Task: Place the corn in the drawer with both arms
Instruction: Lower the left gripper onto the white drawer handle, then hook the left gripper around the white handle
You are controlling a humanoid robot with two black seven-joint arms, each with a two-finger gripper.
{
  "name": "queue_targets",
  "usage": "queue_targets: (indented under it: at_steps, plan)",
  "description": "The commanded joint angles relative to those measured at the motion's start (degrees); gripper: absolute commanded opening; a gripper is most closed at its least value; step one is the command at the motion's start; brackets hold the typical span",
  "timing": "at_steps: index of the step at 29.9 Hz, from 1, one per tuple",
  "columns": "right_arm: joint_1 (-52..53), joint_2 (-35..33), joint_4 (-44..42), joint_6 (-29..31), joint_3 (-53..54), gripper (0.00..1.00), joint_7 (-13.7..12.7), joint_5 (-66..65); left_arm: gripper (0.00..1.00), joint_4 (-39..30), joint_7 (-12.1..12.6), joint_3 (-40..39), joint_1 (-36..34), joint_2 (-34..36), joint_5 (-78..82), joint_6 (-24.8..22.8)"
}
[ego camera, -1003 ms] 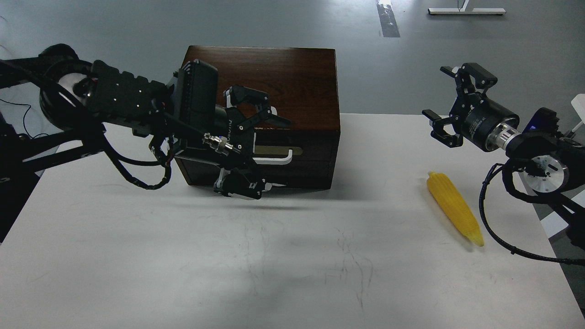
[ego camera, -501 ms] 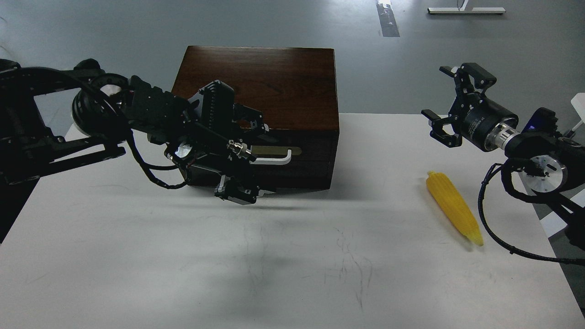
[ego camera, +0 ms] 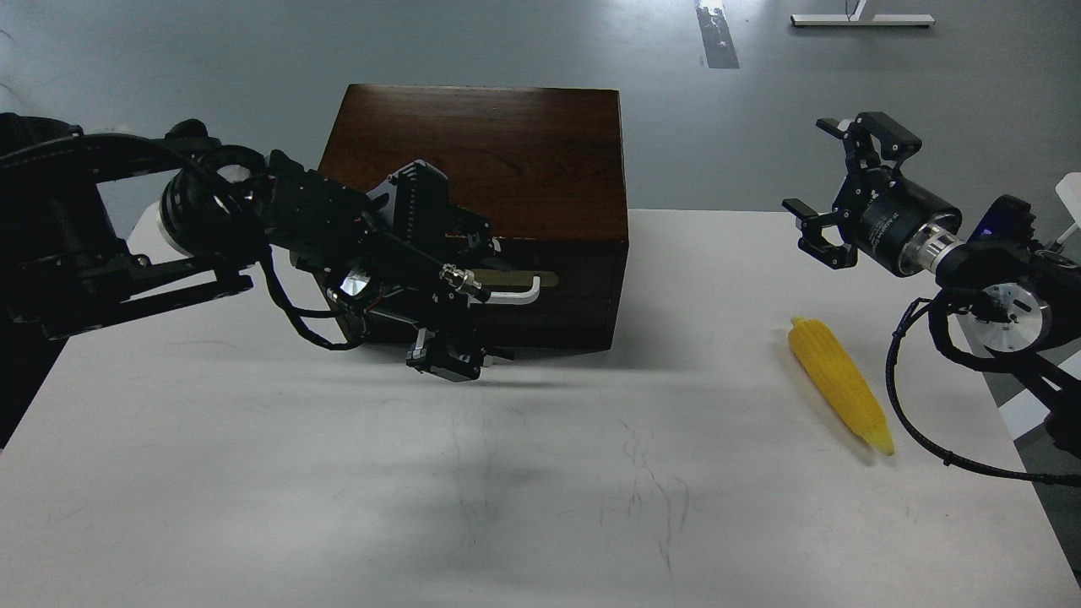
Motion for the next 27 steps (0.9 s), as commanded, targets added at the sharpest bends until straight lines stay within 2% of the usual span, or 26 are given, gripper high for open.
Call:
queue_targets:
  at_steps: [1, 3, 5, 6, 7, 9, 13, 20, 27]
  plan:
    - [0.1, 0.0, -0.2, 0.0, 0.0, 1.0, 0.0, 0.0, 0.99, 1.0, 0.0, 0.0, 0.4, -0.2, 0.0, 0.0]
    - [0.1, 0.0, -0.2, 0.0, 0.0, 1.0, 0.0, 0.0, 0.99, 1.7, 0.0, 0.0, 1.0, -0.1, 0.0, 0.0]
    - [0.1, 0.0, -0.2, 0.0, 0.0, 1.0, 0.0, 0.0, 0.99, 1.8, 3.9, -0.2, 1.2, 0.1, 0.0, -0.2]
    - [0.1, 0.0, -0.2, 0.0, 0.0, 1.0, 0.0, 0.0, 0.99, 1.8, 3.9, -0.2, 1.2, 0.1, 0.0, -0.2]
    - [0.1, 0.0, -0.3, 0.0, 0.0, 1.0, 0.0, 0.0, 0.99, 1.8, 5.9, -0.3, 1.2, 0.3, 0.0, -0.7]
    - [0.0, -0.1, -0.3, 0.0, -0.1, 1.0, 0.0, 0.0, 0.99, 1.7, 8.3, -0.5, 1.3, 0.5, 0.0, -1.9]
    - [0.0, 0.0, -0.6, 0.0, -0.1, 1.0, 0.0, 0.0, 0.99, 1.7, 10.8, -0.8, 1.4, 0.3, 0.0, -3.3]
    - [0.0, -0.1, -0.6, 0.0, -0.2, 1.0, 0.0, 0.0, 0.99, -1.6, 10.9, -0.8, 1.3, 1.1, 0.0, -3.5]
    - [-0.4, -0.2, -0.7, 0.0, -0.2, 1.0, 0.0, 0.0, 0.99, -9.1, 10.9, -0.9, 1.2, 3.9, 0.0, -3.8]
